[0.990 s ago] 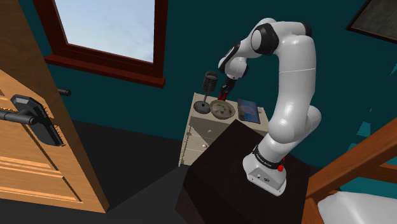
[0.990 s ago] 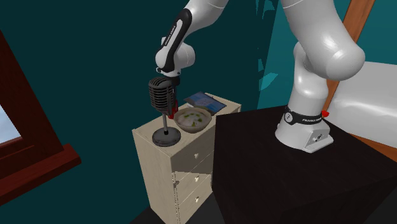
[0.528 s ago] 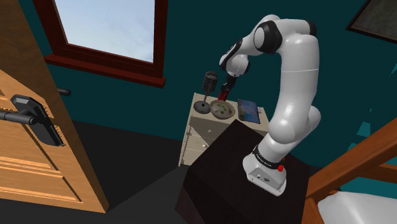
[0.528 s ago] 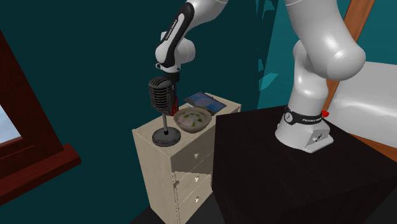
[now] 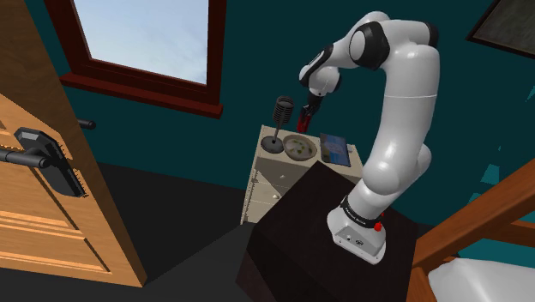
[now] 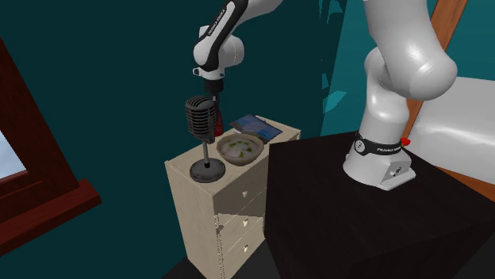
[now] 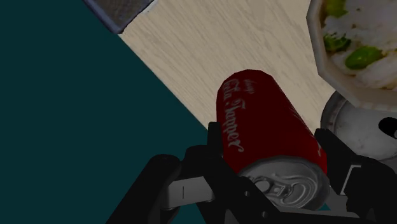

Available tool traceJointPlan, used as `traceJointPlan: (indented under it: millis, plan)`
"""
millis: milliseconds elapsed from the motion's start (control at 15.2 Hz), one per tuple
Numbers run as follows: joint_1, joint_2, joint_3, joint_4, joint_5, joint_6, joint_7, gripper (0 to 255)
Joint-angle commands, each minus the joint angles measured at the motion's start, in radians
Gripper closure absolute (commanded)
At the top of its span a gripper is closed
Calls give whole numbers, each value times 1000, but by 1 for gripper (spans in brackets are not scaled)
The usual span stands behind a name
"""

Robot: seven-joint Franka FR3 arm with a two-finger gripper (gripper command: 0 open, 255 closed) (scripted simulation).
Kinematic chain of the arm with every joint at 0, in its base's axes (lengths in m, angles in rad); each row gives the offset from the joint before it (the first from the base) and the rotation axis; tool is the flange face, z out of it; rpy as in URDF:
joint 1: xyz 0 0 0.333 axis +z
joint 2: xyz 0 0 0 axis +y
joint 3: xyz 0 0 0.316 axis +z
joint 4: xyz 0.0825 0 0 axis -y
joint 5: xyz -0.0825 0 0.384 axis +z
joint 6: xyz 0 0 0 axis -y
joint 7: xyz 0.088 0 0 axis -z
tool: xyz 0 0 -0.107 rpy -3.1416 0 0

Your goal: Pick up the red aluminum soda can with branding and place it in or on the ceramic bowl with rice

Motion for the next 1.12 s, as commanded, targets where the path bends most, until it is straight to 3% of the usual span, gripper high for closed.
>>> traceJointPlan:
  millis: [0, 1056]
  plan:
    - [10, -24, -11, -3, -17, -18, 12, 255]
    - [57, -172, -74, 34, -133, -182, 91, 255]
